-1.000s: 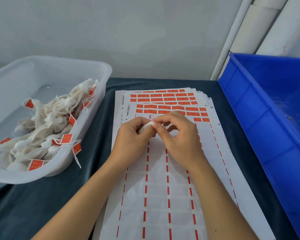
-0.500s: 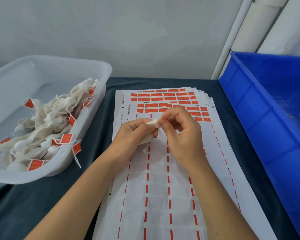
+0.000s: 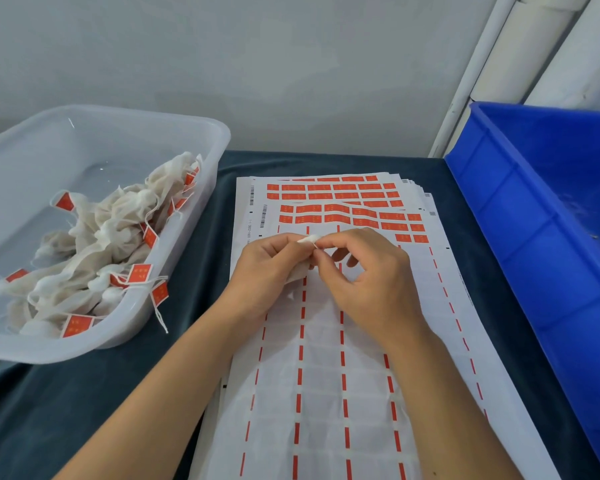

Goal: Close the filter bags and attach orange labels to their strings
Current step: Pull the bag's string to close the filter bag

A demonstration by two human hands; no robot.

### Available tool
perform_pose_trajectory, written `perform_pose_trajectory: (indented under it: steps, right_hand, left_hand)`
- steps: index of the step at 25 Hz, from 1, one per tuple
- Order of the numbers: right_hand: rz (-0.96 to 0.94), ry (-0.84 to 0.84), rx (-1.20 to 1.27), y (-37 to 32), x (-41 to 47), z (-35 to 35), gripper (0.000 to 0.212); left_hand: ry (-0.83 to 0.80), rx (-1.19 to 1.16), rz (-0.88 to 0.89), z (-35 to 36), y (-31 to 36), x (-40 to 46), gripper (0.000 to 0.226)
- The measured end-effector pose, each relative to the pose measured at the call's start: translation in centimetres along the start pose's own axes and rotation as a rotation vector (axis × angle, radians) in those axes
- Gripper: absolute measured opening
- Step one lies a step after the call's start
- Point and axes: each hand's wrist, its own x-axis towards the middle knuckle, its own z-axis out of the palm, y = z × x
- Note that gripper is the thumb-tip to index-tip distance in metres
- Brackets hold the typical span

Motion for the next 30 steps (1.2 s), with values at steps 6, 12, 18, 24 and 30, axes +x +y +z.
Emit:
perform_pose_trajectory:
  steps: [6, 12, 18, 24, 30]
  right_hand:
    - [-0.094, 0.087, -0.146, 0.1, 0.0, 0.4, 0.02]
    - [0.015, -0.003, -0.134, 0.1, 0.1, 0.8, 0.011]
    - [0.198, -0.073, 0.054, -0.5, 0.1, 0.9, 0.005]
    - [0.272, -0.031, 0.107, -0.4, 0.0, 0.7, 0.005]
    - [0.32, 0.053, 0.003, 0.0, 0.3, -0.1, 0.006]
  left_hand:
    - [0.05, 0.054, 0.004, 0.5, 0.2, -0.1, 0.027]
    - [0.047, 0.099, 0.03, 0.6, 0.4, -0.3, 0.029]
    - [0.05, 0.109, 0.123, 0.5, 0.5, -0.3, 0.013]
    - [-0.057, 0.114, 0.208, 0.2, 0.3, -0.4, 0.024]
    - [-0.045, 0.244, 0.244, 0.0, 0.1, -0.1, 0.015]
